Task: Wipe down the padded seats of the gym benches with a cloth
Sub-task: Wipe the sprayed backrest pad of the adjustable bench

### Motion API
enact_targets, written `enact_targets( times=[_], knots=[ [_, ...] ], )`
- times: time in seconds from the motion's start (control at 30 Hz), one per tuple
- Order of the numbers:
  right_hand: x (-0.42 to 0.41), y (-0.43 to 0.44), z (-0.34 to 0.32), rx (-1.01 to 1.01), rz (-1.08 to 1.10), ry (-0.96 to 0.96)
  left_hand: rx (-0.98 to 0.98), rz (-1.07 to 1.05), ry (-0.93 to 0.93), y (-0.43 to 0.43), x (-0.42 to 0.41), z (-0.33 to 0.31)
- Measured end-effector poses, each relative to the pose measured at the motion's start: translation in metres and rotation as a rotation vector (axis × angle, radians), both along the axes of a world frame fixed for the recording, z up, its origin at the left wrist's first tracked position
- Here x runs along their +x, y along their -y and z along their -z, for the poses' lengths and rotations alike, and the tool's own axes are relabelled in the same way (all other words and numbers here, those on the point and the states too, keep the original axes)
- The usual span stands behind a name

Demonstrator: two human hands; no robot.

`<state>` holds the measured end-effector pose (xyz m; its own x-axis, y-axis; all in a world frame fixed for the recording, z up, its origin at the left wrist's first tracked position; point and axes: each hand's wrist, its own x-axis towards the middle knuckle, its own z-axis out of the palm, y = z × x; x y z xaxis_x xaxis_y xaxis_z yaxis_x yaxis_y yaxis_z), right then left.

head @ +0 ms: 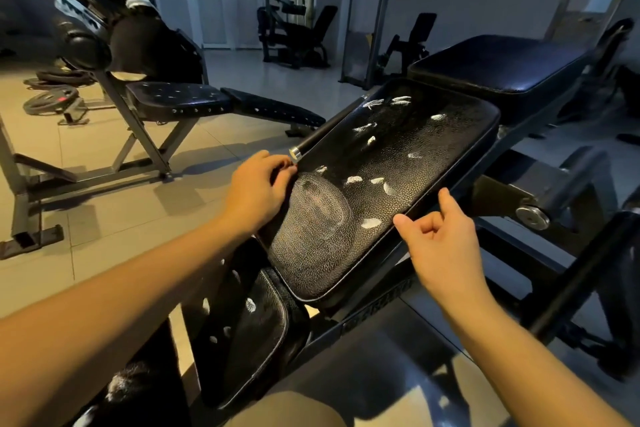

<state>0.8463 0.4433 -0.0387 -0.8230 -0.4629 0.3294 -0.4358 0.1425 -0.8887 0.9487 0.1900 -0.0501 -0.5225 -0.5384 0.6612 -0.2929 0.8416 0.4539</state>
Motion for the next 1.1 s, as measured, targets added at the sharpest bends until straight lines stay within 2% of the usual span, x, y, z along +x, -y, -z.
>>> enact_targets(
  times=[0.1,0.23,0.27,0.33,0.43,0.5,0.6,0.67,0.73,0.8,0.9,0.97,1.03,1.1],
  knots=[
    [0.000,-0.001,-0.003,0.021,0.008,0.001,-0.043,0.197,-0.064,-0.056,-0.011,-0.005],
    [-0.002,-0.004,-0.002,0.039,0.003,-0.003,-0.254,0.558,0.070,-0.099,0.032,0.018],
    [-0.001,-0.004,-0.002,0.035,0.002,-0.006,-0.293,0.564,0.102,-0.088,0.041,0.022],
    [-0.002,-0.003,-0.001,0.022,0.005,-0.011,-0.294,0.445,0.107,-0.051,0.042,0.025],
    [0.000,-0.003,0.000,0.012,-0.005,-0.010,-0.119,0.101,0.018,-0.006,0.012,0.009],
    [0.000,-0.003,0.000,0.018,-0.009,-0.021,-0.050,0.002,0.001,-0.008,-0.009,-0.003],
    [-0.002,-0.004,-0.001,0.028,0.004,-0.022,-0.100,0.211,-0.034,-0.063,-0.017,-0.009],
    [-0.004,-0.005,-0.001,0.037,0.004,-0.025,-0.203,0.436,0.009,-0.098,0.005,0.000],
    [-0.006,-0.008,0.000,0.033,-0.001,-0.031,-0.293,0.557,0.089,-0.105,0.032,0.016],
    [-0.006,-0.008,0.000,0.019,-0.008,-0.030,-0.318,0.492,0.126,-0.077,0.046,0.025],
    [-0.007,-0.006,0.002,0.013,-0.022,-0.038,-0.207,0.217,0.070,-0.025,0.026,0.016],
    [-0.008,-0.005,0.003,0.014,-0.024,-0.034,-0.132,0.100,0.044,-0.020,0.000,0.000],
    [-0.009,-0.006,0.002,0.027,-0.027,-0.033,-0.122,0.121,0.007,-0.048,-0.022,-0.013],
    [-0.011,-0.009,0.001,0.052,-0.029,-0.031,-0.181,0.269,-0.004,-0.086,-0.024,-0.018]
  ],
)
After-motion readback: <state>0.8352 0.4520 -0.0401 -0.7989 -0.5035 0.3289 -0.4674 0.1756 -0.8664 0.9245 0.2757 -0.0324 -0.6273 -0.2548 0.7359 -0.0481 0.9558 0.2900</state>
